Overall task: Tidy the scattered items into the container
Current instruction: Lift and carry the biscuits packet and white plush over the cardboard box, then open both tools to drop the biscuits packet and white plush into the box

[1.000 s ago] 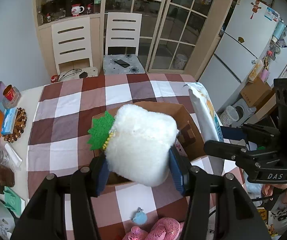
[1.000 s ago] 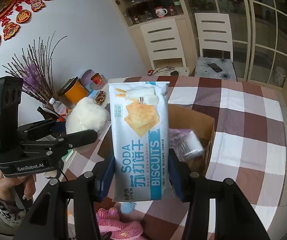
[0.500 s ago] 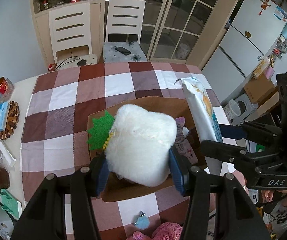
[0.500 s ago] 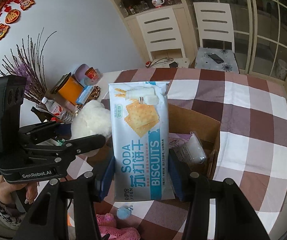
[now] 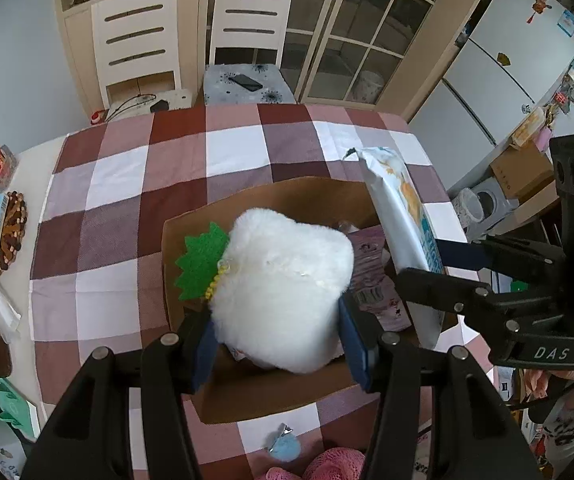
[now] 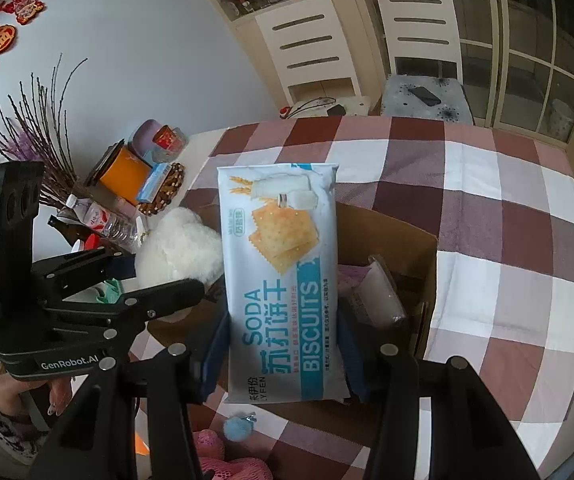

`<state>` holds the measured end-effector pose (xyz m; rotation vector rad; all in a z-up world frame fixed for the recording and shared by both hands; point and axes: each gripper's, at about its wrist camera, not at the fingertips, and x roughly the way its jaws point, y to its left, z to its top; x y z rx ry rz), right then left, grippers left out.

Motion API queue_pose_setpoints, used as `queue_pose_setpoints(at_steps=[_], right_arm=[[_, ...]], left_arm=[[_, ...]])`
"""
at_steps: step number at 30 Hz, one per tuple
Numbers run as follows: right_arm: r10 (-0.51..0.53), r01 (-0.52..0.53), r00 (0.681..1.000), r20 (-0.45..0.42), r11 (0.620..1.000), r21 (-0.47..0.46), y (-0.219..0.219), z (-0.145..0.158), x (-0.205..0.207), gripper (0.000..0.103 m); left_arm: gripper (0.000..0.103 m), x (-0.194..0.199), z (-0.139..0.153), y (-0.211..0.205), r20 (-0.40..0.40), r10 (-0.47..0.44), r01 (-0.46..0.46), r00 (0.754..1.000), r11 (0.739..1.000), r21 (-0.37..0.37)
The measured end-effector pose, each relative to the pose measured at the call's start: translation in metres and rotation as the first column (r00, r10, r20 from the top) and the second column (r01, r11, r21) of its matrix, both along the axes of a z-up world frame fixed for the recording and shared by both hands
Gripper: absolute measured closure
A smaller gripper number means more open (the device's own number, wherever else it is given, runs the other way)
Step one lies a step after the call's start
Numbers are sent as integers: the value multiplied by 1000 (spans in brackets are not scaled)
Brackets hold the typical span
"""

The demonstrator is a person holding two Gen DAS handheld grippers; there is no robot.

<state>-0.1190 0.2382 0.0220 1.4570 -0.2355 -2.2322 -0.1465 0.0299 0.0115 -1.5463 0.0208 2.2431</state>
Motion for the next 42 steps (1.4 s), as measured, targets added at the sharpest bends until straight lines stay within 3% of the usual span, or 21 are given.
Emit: queue_pose_setpoints(at_steps=[29,33,37,42], right_arm=[[6,-7,998,64,1000,12,0,-20,-4,51],[-19,16,996,88,999,35,3,-19,-6,48],[-36,33,998,47,998,57,7,-8,-4,40],[-49,48,999,14,996,72,10,4,8,36]], left_arm=[[47,-8,-25,3,77,11,-9,997,1000,-28],[27,-7,-22,0,80,30,-28,996,999,-30],[20,-5,-13,-4,63,38,-37,997,999,-24],[20,2,-1,-6,38,41,-40,998,999,-24]])
